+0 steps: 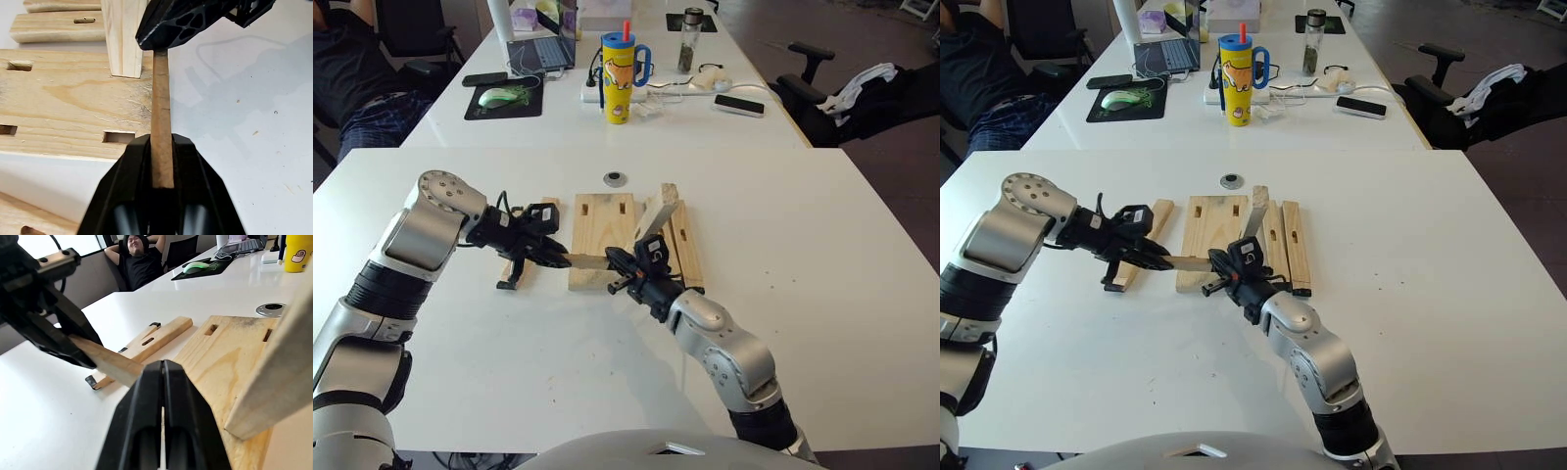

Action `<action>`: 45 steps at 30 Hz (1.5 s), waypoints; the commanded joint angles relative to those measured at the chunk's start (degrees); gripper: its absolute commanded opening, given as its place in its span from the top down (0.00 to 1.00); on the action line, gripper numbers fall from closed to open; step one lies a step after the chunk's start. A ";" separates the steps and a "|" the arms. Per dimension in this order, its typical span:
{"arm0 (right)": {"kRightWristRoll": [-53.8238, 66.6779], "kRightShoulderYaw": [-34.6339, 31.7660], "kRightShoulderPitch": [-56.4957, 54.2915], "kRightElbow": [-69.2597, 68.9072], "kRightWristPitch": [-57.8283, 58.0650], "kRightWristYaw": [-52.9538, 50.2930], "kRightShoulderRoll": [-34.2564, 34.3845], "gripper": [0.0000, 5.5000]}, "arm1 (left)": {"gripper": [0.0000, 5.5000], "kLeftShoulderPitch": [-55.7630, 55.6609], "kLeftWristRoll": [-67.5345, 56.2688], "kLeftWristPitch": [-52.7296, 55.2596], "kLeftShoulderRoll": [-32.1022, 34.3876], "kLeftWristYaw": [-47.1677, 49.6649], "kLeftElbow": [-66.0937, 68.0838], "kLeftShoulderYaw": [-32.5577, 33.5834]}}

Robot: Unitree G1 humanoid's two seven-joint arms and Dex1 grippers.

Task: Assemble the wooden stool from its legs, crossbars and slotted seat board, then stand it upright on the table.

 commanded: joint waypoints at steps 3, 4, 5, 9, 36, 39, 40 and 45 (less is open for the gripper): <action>16.17 -9.50 9.96 -11.10 4.14 5.77 -3.54 1.00 | 0.92 5.25 -1.92 -6.12 3.63 1.05 1.45 4.55; 17.48 -10.80 11.67 -11.54 4.72 6.67 -5.21 1.00 | 0.92 5.48 -3.15 -6.02 3.27 1.33 1.29 5.75; 17.98 -12.26 13.29 -11.36 5.19 6.88 -6.73 1.00 | 0.92 5.44 -4.43 -5.55 2.82 1.60 0.68 6.77; 18.39 -17.61 16.78 -9.01 4.91 7.93 -11.49 1.00 | 0.92 5.78 -7.70 -3.68 1.49 3.86 -2.92 8.88; 13.66 -16.29 -3.69 2.08 0.38 3.52 -8.05 1.00 | 0.92 0.37 -5.15 -9.68 -3.79 7.62 1.41 3.54; 13.33 -16.00 -4.10 2.49 0.06 3.84 -8.18 1.00 | 0.92 -0.70 -4.81 -10.59 -4.15 7.16 2.23 3.07; 13.20 -15.92 -4.18 2.59 -0.04 3.93 -8.18 1.00 | 0.92 -0.94 -4.57 -11.04 -4.24 6.90 2.52 2.72; 12.75 -15.68 -5.03 2.72 -0.21 4.30 -7.93 1.00 | 0.92 -1.30 -3.62 -12.47 -4.18 4.33 2.37 0.34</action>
